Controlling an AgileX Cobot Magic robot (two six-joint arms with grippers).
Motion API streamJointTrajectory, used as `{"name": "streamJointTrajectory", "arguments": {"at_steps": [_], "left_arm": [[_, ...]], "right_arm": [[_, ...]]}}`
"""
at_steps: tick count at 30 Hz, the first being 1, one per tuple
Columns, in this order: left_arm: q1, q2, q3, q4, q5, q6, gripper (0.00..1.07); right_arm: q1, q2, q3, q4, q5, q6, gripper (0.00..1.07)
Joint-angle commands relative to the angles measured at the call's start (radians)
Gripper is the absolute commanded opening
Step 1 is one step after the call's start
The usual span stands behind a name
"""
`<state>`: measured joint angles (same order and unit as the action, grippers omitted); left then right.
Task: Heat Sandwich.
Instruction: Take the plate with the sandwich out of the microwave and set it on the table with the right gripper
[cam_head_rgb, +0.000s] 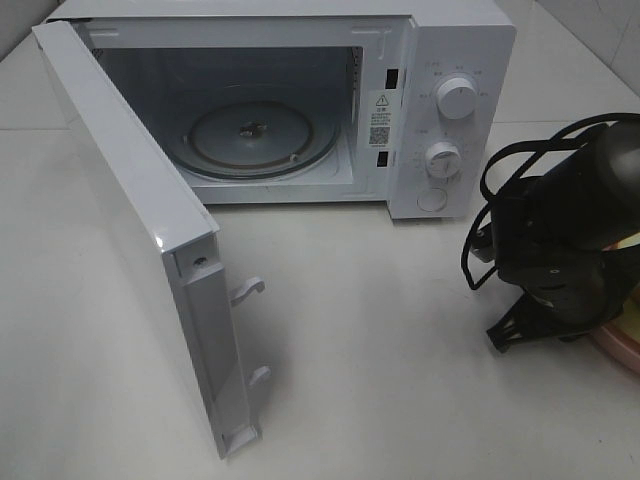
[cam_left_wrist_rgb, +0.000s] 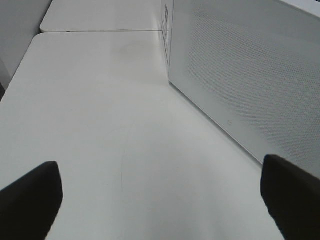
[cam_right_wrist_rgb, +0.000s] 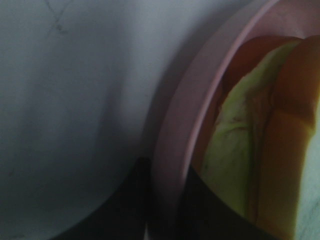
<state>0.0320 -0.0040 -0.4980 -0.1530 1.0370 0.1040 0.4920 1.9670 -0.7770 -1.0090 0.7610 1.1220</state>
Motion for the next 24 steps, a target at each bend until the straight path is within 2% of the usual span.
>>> {"name": "streamJointTrajectory", "arguments": {"at_steps": [1,3,7,9,10,14,17,20,24], "left_arm": [[0.000,-0.025,0.003,-0.002,0.000,-0.002,1.01],[0.000,-0.025,0.003,-0.002,0.000,-0.002,1.01],[0.000,-0.025,0.003,-0.002,0.000,-0.002,1.01],[0.000,-0.025,0.003,-0.002,0.000,-0.002,1.01],[0.000,-0.025,0.003,-0.002,0.000,-0.002,1.01],[0.000,-0.025,0.003,-0.002,0.000,-0.002,1.01],[0.000,-0.025,0.003,-0.002,0.000,-0.002,1.01],[0.000,-0.025,0.003,-0.002,0.000,-0.002,1.01],[0.000,-0.025,0.003,-0.002,0.000,-0.002,1.01]], "right_arm": [[-0.004,-0.003,0.005,0.007,0.005,-0.002,0.26],[-0.004,-0.004,0.005,0.007,0.005,-0.006,0.28],[-0.004,-0.052,0.005,0.059,-0.011,-0.066,0.45],[-0.004,-0.066,0.005,0.067,-0.016,-0.083,0.48],[-0.004,-0.105,0.005,0.085,-0.023,-0.121,0.54],[-0.004,-0.160,0.005,0.117,-0.024,-0.187,0.62],[-0.004,-0.240,0.005,0.170,-0.024,-0.286,0.73],[-0.004,-0.303,0.005,0.211,-0.021,-0.335,0.79],[-0.004,-0.371,0.005,0.263,-0.021,-0.389,0.79]]}}
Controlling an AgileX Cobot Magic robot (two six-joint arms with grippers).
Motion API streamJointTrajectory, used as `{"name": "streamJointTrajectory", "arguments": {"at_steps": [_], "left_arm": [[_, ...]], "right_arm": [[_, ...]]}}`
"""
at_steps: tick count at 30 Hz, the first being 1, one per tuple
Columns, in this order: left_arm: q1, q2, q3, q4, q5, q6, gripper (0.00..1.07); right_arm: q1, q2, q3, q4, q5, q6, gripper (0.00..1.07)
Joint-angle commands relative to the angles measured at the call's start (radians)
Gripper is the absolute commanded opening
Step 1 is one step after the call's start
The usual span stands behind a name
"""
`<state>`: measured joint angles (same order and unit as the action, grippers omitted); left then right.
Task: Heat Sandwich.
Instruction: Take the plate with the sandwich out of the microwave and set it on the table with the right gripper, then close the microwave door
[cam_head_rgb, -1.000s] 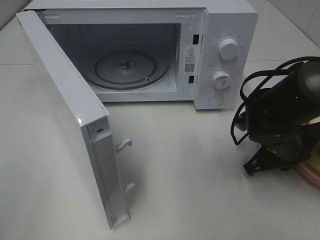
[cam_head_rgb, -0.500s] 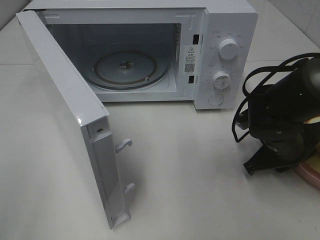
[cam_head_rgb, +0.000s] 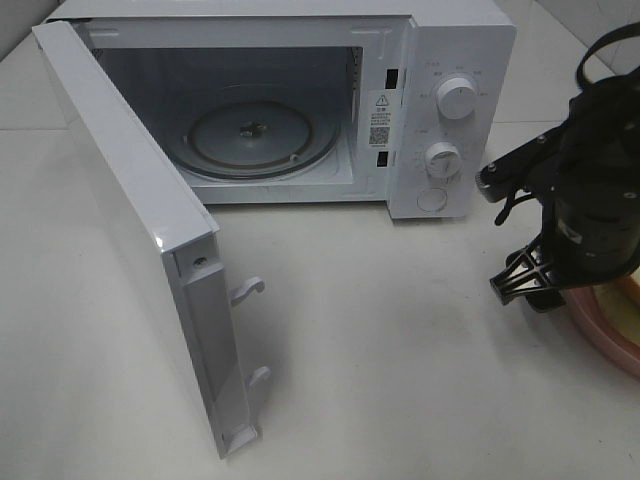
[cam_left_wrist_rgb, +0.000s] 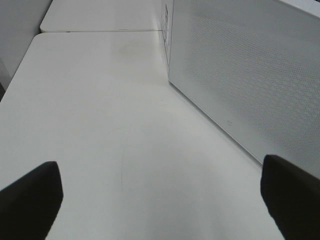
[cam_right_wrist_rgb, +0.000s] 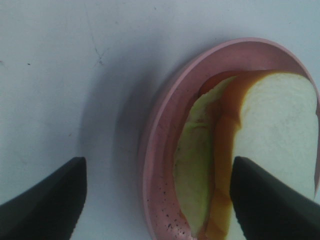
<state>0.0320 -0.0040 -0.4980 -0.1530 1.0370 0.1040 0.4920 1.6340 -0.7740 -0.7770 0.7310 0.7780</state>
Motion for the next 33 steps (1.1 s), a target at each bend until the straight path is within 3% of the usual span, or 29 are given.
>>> {"name": "streamJointTrajectory", "arguments": {"at_steps": [1,5,9,14,18,33], "left_arm": [[0.000,-0.025,0.003,-0.002,0.000,-0.002,1.01],[0.000,-0.025,0.003,-0.002,0.000,-0.002,1.01],[0.000,-0.025,0.003,-0.002,0.000,-0.002,1.01],[0.000,-0.025,0.003,-0.002,0.000,-0.002,1.01],[0.000,-0.025,0.003,-0.002,0.000,-0.002,1.01],[0.000,-0.025,0.003,-0.002,0.000,-0.002,1.01]], "right_arm": [[-0.004,-0.091,0.002,0.073,0.010,-0.098,0.79],[-0.004,-0.163,0.002,0.133,0.004,-0.181,0.78],[-0.002,-0.341,0.002,0.340,0.013,-0.416,0.77],[-0.002,-0.424,0.002,0.433,0.031,-0.505,0.77],[-0.002,-0.581,0.002,0.569,0.124,-0.640,0.76],[-0.002,-0.944,0.002,0.581,0.361,-0.693,0.76]]}}
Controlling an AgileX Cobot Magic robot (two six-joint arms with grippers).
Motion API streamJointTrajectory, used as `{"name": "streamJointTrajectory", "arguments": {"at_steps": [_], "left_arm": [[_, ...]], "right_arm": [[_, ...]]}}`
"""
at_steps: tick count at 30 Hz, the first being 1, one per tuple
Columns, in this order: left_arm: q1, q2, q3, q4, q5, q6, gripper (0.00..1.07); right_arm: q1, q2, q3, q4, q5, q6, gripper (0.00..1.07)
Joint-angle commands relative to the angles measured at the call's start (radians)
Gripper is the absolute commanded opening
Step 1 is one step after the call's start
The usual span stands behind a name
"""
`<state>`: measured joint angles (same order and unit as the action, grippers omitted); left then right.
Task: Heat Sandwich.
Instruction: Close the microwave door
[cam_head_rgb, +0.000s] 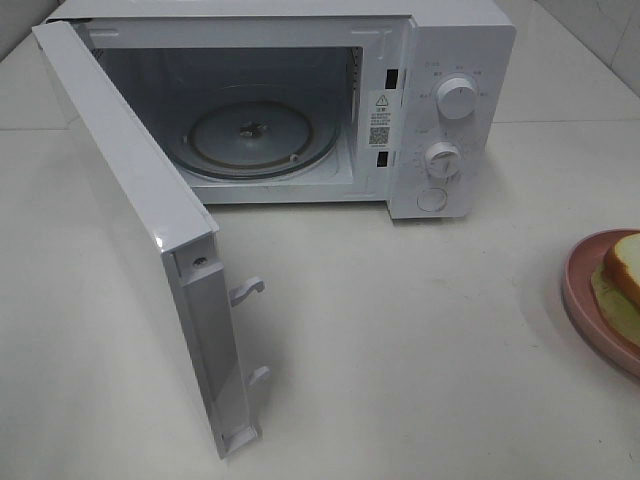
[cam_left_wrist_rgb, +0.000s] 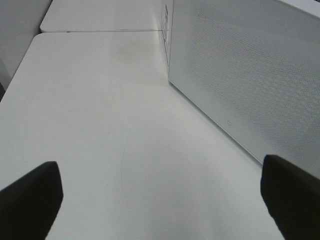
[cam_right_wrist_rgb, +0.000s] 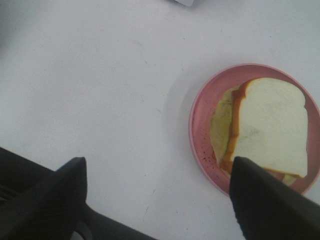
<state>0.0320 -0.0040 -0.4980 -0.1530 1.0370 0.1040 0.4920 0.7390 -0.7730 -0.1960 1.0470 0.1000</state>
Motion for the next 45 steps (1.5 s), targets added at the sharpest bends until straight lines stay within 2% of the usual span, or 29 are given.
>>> {"name": "streamJointTrajectory", "arguments": {"at_steps": [1,12,14,16,18,24,30,32,36,45], "left_arm": [[0.000,-0.025,0.003,-0.002,0.000,-0.002,1.01],[0.000,-0.025,0.003,-0.002,0.000,-0.002,1.01],[0.000,-0.025,0.003,-0.002,0.000,-0.002,1.01],[0.000,-0.025,0.003,-0.002,0.000,-0.002,1.01],[0.000,-0.025,0.003,-0.002,0.000,-0.002,1.01],[0.000,-0.025,0.003,-0.002,0.000,-0.002,1.01],[0.000,-0.025,0.003,-0.002,0.000,-0.002,1.01],[0.000,-0.025,0.003,-0.002,0.000,-0.002,1.01],[0.000,-0.025,0.003,-0.002,0.000,-0.002,1.01],[0.000,-0.024,0.003,-0.003,0.000,-0.002,1.01]], "right_arm": [[-0.002,-0.049,0.001,0.000,0.045,-0.015,0.76],[-0.014,-0.293,0.056,-0.007,0.092,-0.015,0.76],[-0.081,-0.362,0.094,-0.002,0.078,-0.015,0.76],[-0.103,-0.381,0.105,-0.002,0.074,-0.015,0.76],[-0.176,-0.452,0.136,0.000,0.058,-0.015,0.76],[-0.257,-0.586,0.188,0.002,0.030,-0.015,0.76],[-0.300,-0.661,0.229,0.038,0.026,-0.015,0.76],[-0.326,-0.714,0.271,0.073,-0.007,-0.018,0.76],[-0.348,-0.770,0.270,0.088,-0.007,-0.041,0.76],[-0.353,-0.768,0.270,0.089,-0.007,-0.041,0.76]]}}
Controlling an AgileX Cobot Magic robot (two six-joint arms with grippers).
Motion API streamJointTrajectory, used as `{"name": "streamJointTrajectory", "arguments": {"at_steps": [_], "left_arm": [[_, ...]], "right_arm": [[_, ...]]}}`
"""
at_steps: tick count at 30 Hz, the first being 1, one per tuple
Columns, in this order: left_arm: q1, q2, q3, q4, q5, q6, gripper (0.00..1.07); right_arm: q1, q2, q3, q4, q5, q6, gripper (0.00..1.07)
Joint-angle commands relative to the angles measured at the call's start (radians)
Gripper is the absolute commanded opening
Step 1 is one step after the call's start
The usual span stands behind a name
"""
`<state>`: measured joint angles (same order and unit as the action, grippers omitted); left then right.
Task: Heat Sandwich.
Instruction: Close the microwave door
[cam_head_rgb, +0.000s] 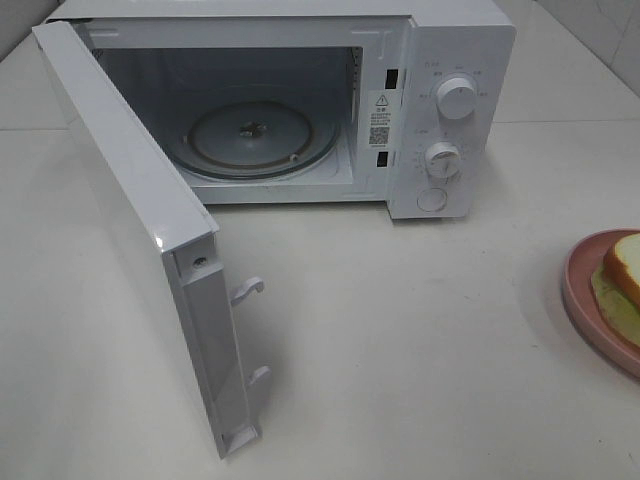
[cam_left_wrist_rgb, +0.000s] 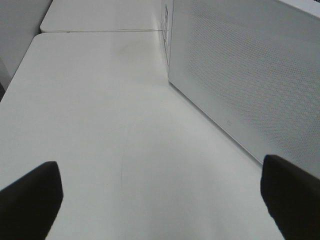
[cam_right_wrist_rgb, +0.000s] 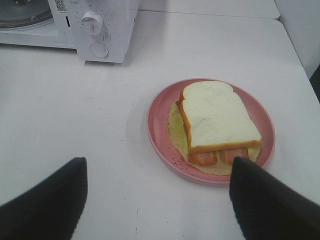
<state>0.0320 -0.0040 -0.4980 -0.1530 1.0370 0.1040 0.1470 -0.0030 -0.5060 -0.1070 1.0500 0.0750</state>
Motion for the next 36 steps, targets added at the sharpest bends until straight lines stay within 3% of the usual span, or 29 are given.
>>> {"name": "streamJointTrajectory", "arguments": {"at_steps": [1,36], "left_arm": [[0.000,-0.024,0.003,-0.003,0.000,-0.002,1.01],[0.000,-0.024,0.003,-0.007,-0.001,-0.006,1.01]], "right_arm": [[-0.008,-0.026,0.003,0.000,-0.010,-0.016,0.76],[-0.008,-0.026,0.003,0.000,-0.010,-0.016,0.76]]}}
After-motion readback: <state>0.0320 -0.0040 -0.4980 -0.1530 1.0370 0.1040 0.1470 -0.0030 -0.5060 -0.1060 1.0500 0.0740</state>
